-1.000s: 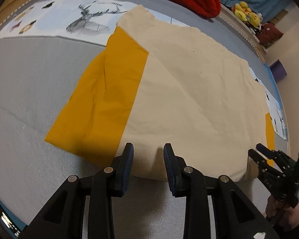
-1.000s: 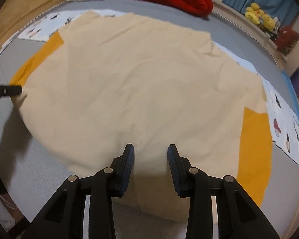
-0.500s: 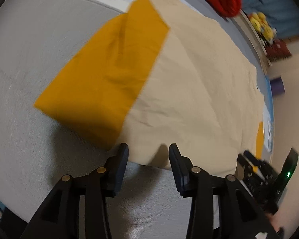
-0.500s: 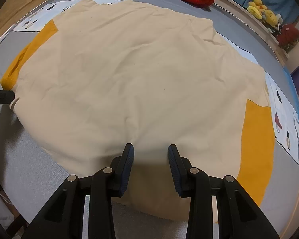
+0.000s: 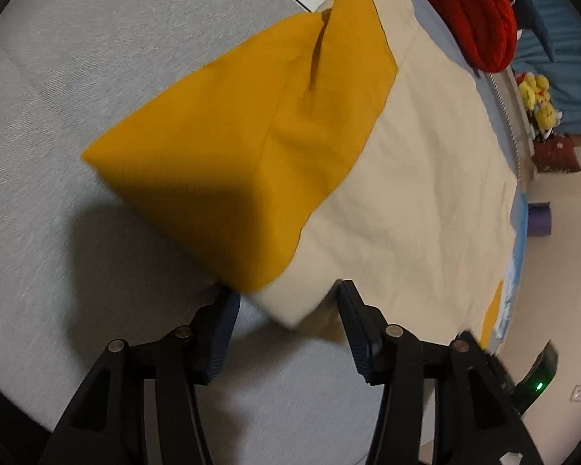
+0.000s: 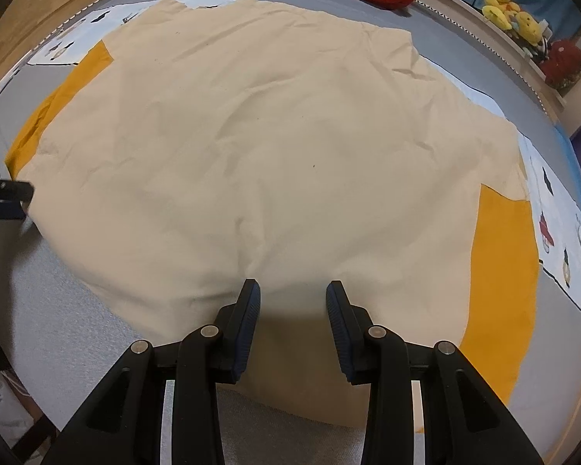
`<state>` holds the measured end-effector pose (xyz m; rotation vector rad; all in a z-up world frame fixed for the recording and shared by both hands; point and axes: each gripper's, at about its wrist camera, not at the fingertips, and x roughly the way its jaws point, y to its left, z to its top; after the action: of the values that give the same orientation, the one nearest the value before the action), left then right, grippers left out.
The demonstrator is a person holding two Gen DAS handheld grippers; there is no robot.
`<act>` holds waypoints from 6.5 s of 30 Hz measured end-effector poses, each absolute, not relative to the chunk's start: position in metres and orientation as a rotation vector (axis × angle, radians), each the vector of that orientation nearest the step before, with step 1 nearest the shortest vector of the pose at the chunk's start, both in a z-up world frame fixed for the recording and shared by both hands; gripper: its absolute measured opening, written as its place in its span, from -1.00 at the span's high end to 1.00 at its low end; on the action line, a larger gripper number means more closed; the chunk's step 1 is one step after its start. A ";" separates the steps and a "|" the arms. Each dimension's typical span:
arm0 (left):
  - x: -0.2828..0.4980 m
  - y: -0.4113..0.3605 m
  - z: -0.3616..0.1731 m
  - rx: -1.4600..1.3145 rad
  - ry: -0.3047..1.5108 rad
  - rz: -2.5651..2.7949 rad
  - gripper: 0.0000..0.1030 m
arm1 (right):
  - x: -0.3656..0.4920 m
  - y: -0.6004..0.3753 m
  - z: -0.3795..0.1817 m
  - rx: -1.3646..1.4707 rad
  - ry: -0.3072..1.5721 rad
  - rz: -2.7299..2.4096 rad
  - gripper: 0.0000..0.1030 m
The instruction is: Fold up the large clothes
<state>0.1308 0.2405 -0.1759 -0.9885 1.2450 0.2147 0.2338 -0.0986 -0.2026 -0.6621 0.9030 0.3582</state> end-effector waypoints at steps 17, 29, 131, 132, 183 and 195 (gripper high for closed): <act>0.139 0.264 -0.188 -1.173 0.981 0.260 0.08 | 0.243 -0.112 -0.200 -0.630 0.917 0.368 0.27; 0.145 0.258 -0.152 -1.107 0.936 0.177 0.77 | 0.244 -0.113 -0.192 -0.590 0.892 0.352 0.27; 0.229 0.057 -0.050 -0.270 1.014 -0.235 0.03 | 0.221 -0.275 -0.068 0.112 0.821 0.430 0.86; 0.230 0.052 -0.053 -0.264 1.032 -0.258 0.03 | 0.225 -0.284 -0.078 0.122 0.862 0.380 0.85; 0.328 0.073 -0.155 -0.626 1.320 -0.334 -0.47 | 0.268 -0.308 -0.172 0.094 1.091 0.218 -0.45; 0.348 0.065 -0.183 -0.757 1.269 -0.414 -0.48 | 0.253 -0.290 -0.165 0.067 1.022 0.273 0.50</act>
<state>0.3478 0.0653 -0.1831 -0.7567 1.2687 -0.4137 0.2530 -0.2902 -0.1649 0.0670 1.0223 0.2732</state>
